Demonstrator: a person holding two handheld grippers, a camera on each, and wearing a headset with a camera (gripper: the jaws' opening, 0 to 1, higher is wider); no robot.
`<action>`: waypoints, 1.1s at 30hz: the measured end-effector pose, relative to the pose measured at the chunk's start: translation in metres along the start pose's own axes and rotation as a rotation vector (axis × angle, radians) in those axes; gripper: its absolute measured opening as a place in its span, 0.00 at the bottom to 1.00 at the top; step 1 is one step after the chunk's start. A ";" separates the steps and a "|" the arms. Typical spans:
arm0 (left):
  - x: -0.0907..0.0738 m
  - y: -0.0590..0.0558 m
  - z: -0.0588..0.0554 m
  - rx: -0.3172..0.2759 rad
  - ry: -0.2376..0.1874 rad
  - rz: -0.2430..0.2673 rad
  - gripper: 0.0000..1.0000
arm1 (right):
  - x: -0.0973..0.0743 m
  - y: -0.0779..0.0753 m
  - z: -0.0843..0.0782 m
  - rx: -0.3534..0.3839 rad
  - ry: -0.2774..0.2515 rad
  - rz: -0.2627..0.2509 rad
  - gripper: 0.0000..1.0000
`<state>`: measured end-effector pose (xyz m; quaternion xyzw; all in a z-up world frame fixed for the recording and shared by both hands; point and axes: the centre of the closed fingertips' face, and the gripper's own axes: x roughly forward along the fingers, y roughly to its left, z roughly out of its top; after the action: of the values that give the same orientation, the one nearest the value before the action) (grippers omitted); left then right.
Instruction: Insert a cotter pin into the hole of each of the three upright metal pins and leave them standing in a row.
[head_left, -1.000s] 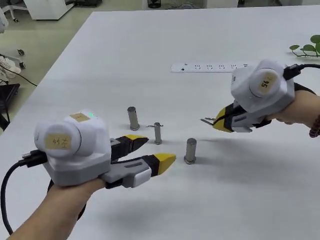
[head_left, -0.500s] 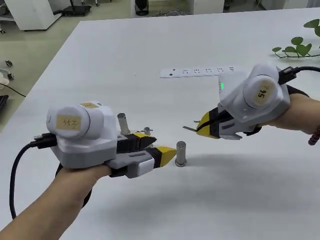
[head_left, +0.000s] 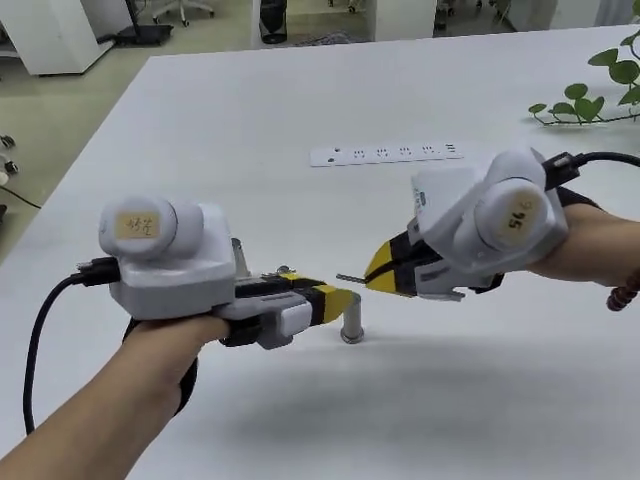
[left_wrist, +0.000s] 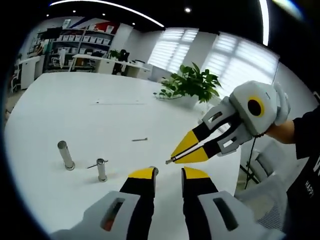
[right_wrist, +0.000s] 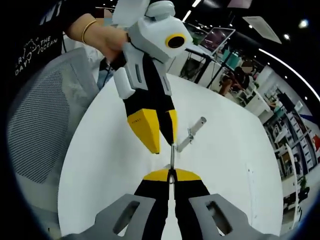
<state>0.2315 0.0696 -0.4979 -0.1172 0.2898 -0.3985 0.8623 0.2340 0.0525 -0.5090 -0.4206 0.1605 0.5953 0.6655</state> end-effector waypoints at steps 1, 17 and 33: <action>0.000 -0.001 0.000 -0.009 -0.003 -0.003 0.16 | 0.000 0.001 0.002 -0.006 -0.004 0.001 0.00; -0.002 -0.005 0.005 -0.045 -0.027 -0.028 0.00 | 0.002 0.005 0.018 -0.044 -0.028 -0.004 0.00; -0.003 -0.011 0.006 0.080 -0.038 -0.043 0.00 | -0.001 0.007 0.019 0.071 -0.064 0.014 0.00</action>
<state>0.2265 0.0641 -0.4871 -0.0962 0.2546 -0.4259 0.8629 0.2223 0.0656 -0.4999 -0.3762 0.1628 0.6071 0.6807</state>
